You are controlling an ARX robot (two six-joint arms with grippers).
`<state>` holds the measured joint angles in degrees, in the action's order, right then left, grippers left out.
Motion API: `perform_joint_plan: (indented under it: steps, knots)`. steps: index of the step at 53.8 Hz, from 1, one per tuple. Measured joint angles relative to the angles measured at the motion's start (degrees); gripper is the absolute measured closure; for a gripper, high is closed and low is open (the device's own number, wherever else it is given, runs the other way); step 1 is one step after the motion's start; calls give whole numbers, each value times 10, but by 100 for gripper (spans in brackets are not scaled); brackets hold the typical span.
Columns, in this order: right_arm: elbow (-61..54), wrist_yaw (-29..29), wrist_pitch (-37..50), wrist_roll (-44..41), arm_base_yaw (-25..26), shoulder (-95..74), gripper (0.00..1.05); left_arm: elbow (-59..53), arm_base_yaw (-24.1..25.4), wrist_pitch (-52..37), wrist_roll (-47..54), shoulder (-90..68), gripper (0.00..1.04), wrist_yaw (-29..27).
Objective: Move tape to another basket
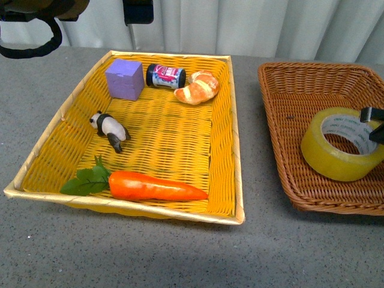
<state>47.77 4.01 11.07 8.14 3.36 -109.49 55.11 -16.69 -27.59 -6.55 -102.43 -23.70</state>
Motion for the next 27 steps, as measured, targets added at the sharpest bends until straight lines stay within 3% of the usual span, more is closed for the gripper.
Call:
perform_joint_plan:
  steps: [10,27]
  knots:
    - [5,8,3,6,14,-23,91,-21,-4,-14,-23,38,6,-71]
    - [-58,11,118,-16,33,53,32,-67,-29,20,-86,107,6,-174]
